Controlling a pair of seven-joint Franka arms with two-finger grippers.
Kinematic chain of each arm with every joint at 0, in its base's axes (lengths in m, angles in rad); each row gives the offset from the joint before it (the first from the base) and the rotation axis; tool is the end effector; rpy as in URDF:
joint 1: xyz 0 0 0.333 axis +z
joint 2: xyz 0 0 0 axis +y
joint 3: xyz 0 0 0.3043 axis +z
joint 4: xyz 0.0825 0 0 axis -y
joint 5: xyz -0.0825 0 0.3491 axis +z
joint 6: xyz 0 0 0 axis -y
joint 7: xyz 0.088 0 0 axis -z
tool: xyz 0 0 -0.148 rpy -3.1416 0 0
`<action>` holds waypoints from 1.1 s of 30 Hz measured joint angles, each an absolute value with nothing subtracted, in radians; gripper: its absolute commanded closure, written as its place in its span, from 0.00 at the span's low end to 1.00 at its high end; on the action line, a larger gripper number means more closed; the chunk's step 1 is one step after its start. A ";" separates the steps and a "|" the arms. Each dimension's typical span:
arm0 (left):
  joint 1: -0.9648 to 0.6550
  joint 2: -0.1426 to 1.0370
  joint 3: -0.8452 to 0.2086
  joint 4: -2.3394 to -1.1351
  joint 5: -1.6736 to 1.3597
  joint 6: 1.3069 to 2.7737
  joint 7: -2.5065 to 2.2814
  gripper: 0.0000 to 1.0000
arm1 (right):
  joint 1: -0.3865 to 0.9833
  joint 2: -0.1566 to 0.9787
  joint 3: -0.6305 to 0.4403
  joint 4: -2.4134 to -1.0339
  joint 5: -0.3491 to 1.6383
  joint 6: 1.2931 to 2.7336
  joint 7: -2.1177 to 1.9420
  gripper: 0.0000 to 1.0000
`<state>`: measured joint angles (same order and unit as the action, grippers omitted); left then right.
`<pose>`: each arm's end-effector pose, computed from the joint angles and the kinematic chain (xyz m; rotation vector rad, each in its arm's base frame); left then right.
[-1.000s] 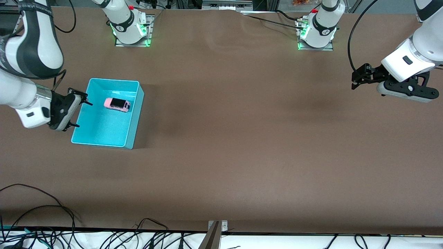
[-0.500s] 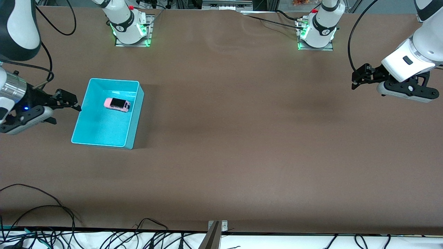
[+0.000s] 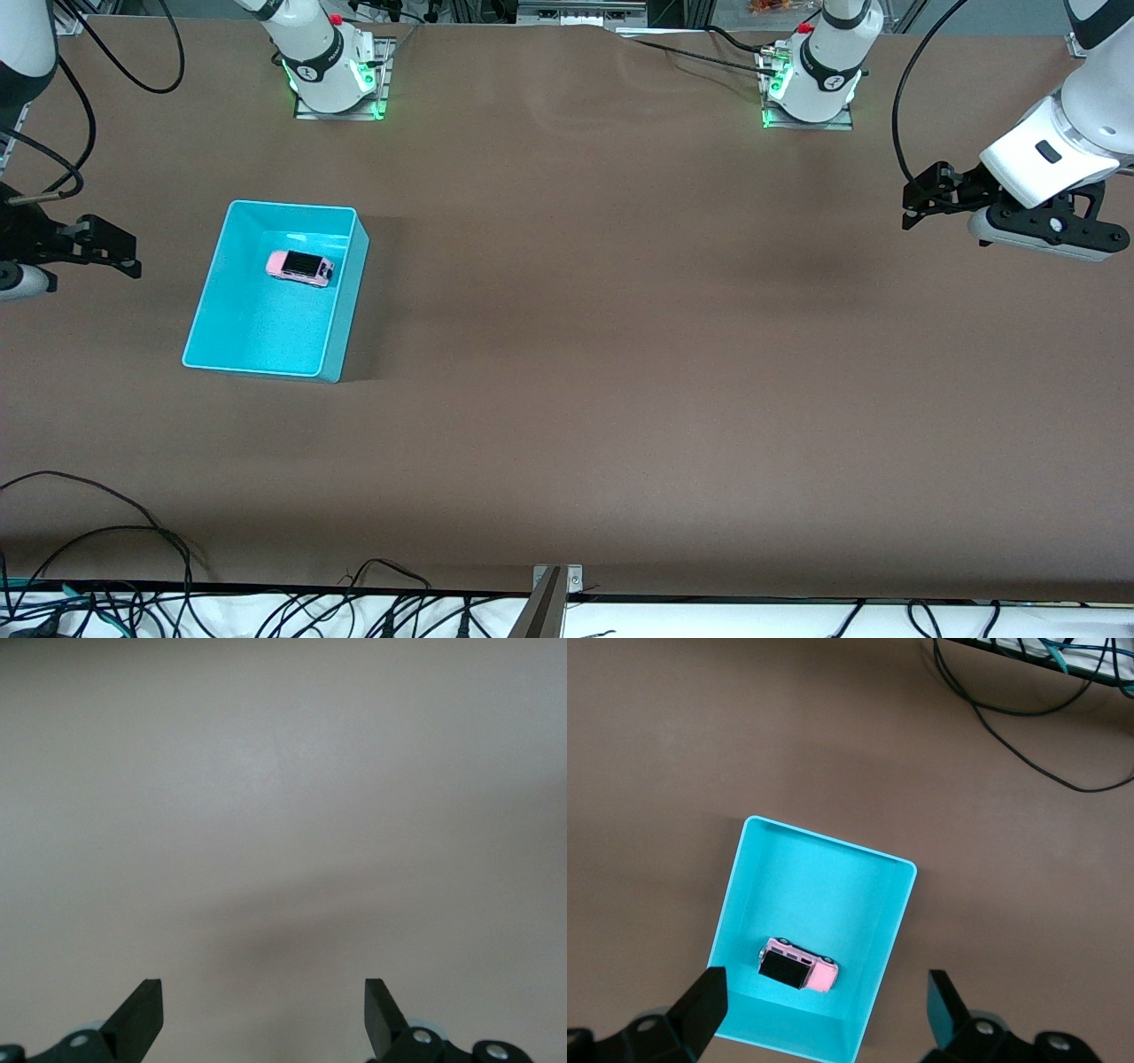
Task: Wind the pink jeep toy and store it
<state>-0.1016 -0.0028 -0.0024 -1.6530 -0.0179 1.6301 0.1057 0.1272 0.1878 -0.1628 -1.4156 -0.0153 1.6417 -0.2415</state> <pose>0.5181 -0.0566 0.5424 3.1066 -0.3250 -0.0314 0.5824 -0.0149 0.5445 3.0734 0.3241 0.0527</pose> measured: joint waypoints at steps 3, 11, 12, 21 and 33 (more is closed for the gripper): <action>-0.102 -0.001 -0.002 -1.653 -0.018 1.630 0.106 0.00 | 0.126 0.176 -0.166 -1.404 -0.019 1.617 -0.238 0.00; -0.102 0.004 -0.002 -1.646 -0.018 1.626 0.106 0.00 | 0.124 0.081 -0.170 -1.455 -0.033 1.522 -0.158 0.00; -0.102 0.005 -0.002 -1.645 -0.018 1.626 0.106 0.00 | 0.124 0.064 -0.170 -1.476 -0.034 1.525 -0.142 0.00; -0.101 0.008 -0.002 -1.641 -0.018 1.624 0.106 0.00 | 0.124 -0.067 -0.166 -1.652 -0.034 1.562 -0.101 0.00; -0.100 0.011 0.000 -1.640 -0.018 1.624 0.106 0.00 | 0.125 -0.079 -0.164 -1.686 -0.034 1.610 -0.093 0.00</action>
<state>-0.0998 0.0107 0.0005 -1.6397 -0.0179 1.6238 0.1057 0.1247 -0.0790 -0.1639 -1.6862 -0.0340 1.6102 -0.0933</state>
